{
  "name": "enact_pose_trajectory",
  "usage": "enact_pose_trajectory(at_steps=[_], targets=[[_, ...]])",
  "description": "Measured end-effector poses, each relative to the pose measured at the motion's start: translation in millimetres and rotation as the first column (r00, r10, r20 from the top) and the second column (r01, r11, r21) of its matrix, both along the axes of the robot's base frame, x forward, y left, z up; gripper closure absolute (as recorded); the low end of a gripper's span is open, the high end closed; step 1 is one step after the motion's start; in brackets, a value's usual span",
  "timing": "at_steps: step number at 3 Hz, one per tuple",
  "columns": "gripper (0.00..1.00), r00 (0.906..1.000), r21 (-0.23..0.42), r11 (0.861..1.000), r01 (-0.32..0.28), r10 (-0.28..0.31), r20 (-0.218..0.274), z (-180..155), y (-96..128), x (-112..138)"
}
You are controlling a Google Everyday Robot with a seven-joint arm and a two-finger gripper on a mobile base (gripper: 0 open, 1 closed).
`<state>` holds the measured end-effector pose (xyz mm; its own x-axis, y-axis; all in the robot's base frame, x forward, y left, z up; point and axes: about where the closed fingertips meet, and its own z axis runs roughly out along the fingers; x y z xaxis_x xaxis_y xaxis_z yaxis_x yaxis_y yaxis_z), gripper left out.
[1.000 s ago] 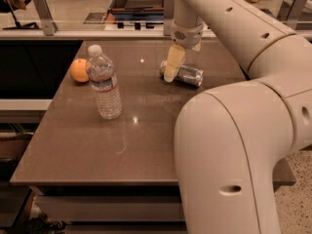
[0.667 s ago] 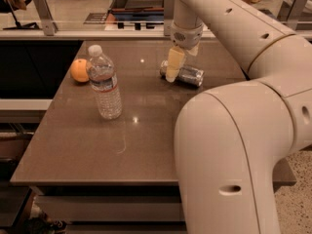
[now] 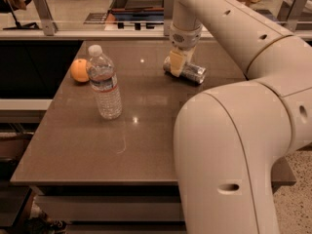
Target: Place redbull can upright
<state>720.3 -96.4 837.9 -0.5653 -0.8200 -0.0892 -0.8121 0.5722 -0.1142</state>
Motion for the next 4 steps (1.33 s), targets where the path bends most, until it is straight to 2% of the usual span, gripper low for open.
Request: enact_pose_trajectory(at_steps=[1, 2, 3, 4], targets=[[0.87, 1.0000, 0.003, 1.000, -0.001, 0.001, 0.006, -3.0, 1.6, 3.1], [1.00, 0.9999, 0.005, 1.000, -0.002, 0.002, 0.010, -5.7, 2.9, 5.6], [1.00, 0.9999, 0.005, 1.000, -0.003, 0.003, 0.011, -5.8, 2.9, 5.6], [1.00, 0.9993, 0.029, 0.999, -0.028, 0.027, 0.024, -0.4, 3.3, 5.4]])
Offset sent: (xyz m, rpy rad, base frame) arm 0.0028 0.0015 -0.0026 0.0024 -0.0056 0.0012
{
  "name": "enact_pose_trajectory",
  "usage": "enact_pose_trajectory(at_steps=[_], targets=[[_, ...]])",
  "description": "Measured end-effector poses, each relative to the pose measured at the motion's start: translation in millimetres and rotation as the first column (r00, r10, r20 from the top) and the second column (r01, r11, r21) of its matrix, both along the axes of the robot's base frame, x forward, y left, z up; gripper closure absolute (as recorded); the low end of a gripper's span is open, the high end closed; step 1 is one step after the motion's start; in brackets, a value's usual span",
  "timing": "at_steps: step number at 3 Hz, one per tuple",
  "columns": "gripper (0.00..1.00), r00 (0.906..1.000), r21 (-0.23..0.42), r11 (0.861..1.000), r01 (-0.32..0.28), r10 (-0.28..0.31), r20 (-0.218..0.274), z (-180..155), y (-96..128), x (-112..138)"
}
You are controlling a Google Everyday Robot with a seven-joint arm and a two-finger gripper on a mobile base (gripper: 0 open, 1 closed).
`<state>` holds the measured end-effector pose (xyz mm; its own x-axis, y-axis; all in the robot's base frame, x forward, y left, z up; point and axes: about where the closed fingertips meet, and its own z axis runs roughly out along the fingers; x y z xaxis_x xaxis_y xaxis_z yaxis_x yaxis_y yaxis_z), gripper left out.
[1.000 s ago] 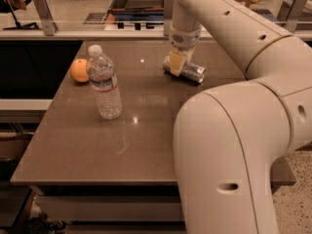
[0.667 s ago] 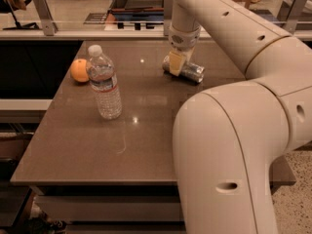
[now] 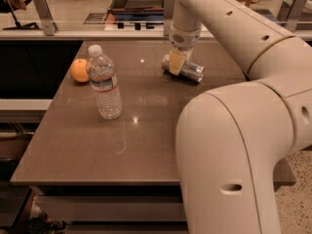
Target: Place redbull can upright
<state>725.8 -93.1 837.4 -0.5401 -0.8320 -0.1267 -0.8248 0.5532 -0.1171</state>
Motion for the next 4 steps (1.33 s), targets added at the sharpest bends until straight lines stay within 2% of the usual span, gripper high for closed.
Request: enact_pose_trajectory(at_steps=[1, 2, 3, 4], targets=[[1.00, 0.9989, 0.026, 0.999, -0.023, 0.022, 0.042, 20.1, -4.3, -6.2], [1.00, 0.9942, 0.066, 0.997, -0.027, 0.020, 0.105, 45.6, -15.1, -18.0], [1.00, 0.9799, 0.136, 0.990, -0.042, 0.014, 0.199, 71.2, -27.2, -30.6], [1.00, 0.9487, 0.226, 0.970, -0.093, 0.018, 0.316, 91.6, -35.0, -34.5]])
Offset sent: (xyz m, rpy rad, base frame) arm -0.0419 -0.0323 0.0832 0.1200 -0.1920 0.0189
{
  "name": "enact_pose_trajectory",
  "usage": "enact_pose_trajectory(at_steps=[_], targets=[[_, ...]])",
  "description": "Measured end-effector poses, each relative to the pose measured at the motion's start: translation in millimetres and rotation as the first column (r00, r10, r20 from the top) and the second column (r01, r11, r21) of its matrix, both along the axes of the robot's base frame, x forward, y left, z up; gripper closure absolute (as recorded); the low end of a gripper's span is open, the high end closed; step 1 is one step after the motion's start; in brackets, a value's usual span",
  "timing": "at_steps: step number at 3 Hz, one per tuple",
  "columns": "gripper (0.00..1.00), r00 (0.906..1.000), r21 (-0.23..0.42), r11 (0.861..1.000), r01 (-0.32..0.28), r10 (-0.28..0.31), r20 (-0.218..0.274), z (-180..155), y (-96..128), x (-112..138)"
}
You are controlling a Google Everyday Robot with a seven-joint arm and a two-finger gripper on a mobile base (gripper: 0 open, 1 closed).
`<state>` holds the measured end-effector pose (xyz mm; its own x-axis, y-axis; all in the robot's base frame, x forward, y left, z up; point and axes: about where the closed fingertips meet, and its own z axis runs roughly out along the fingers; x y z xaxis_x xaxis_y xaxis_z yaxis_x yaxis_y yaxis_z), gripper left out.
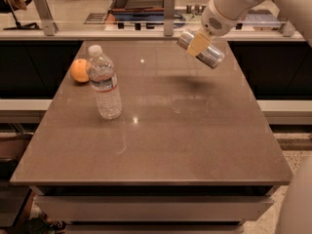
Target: Place redbull can upright
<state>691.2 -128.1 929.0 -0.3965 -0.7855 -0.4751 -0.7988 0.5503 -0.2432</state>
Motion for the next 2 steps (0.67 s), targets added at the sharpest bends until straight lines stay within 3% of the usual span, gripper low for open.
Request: enact_pose_trajectory(at_steps=[1, 2], targets=[[1.00, 0.9955, 0.097, 0.994, -0.048, 0.040, 0.087, 11.6, -8.5, 7.1], [1.00, 0.9862, 0.181, 0.977, -0.115, 0.090, 0.139, 16.4, -10.8, 20.5]])
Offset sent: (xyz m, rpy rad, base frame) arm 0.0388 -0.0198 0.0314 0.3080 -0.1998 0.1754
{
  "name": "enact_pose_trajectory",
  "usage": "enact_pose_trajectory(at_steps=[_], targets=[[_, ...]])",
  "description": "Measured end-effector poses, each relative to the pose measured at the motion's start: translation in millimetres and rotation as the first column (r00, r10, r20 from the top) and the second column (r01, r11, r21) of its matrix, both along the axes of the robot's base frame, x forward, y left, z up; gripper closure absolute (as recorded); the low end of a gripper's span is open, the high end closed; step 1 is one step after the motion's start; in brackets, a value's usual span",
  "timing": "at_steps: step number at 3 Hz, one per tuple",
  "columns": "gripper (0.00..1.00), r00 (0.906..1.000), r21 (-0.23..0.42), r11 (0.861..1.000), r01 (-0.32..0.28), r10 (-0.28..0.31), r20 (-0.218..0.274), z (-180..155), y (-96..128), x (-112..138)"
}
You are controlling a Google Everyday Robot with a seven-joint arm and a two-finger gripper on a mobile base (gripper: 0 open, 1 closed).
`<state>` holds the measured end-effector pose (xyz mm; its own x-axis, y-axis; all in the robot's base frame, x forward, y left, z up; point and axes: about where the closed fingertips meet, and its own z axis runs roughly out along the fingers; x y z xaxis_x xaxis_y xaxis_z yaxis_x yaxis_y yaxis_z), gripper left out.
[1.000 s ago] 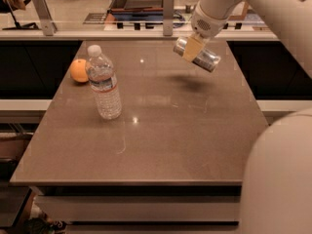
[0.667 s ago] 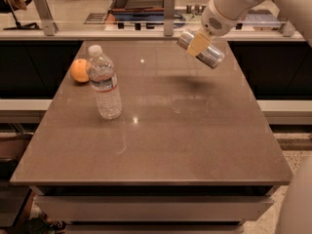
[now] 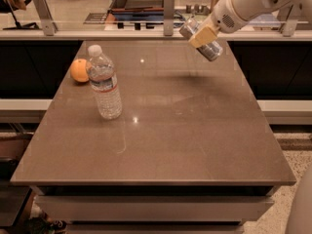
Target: Place redbull can upright
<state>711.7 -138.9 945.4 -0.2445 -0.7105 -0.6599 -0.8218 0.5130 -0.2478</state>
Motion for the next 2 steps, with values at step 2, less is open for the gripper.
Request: enact_pose_trajectory(at_steps=[2], targets=[[1.00, 0.9899, 0.182, 0.976, -0.116, 0.098, 0.102, 3.6, 5.6, 15.3]])
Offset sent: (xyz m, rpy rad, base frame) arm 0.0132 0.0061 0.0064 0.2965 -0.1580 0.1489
